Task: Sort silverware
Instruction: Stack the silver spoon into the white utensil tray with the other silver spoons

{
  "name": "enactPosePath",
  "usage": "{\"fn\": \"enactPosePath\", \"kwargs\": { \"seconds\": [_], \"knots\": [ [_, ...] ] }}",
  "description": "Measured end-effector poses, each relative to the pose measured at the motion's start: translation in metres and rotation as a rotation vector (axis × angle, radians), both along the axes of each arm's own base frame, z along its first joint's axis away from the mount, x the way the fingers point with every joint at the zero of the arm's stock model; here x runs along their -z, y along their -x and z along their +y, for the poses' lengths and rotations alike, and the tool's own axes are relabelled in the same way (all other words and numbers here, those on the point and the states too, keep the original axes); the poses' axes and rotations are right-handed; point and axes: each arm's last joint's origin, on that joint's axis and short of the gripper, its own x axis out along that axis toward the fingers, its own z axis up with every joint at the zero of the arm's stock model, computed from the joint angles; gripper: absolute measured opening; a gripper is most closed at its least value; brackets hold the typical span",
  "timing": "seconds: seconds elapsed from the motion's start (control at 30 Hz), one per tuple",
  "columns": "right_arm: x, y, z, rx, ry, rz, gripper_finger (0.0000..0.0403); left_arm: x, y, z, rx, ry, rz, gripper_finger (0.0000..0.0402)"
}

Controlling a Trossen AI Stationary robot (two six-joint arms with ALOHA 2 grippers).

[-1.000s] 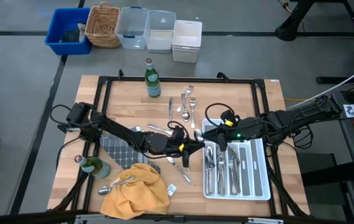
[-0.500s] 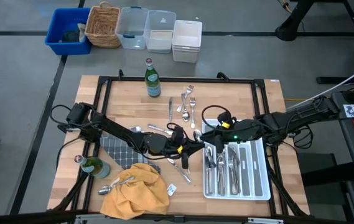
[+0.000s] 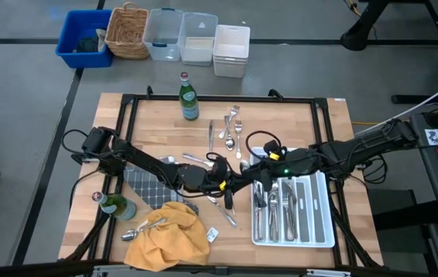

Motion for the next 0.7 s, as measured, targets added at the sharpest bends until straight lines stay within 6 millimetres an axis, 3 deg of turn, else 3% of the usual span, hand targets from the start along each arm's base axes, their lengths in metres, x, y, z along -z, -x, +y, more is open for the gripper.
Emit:
{"fn": "enactPosePath", "kwargs": {
  "seconds": [0.27, 0.47, 0.7],
  "knots": [
    [-0.0009, -0.0009, 0.0003, -0.002, 0.0, -0.013, 0.0015, -0.0002, -0.0001, 0.0, 0.003, -0.011, 0.001, 0.0004],
    [-0.0006, -0.0007, 0.0003, -0.003, -0.003, -0.008, 0.0023, 0.0004, -0.0003, 0.0006, -0.004, -0.035, 0.01, 0.0025],
    [-0.0007, 0.0083, -0.0024, 0.005, -0.042, 0.042, 0.0013, 0.0012, -0.0003, 0.0006, -0.003, 0.011, 0.012, 0.0093]
  ]
}}
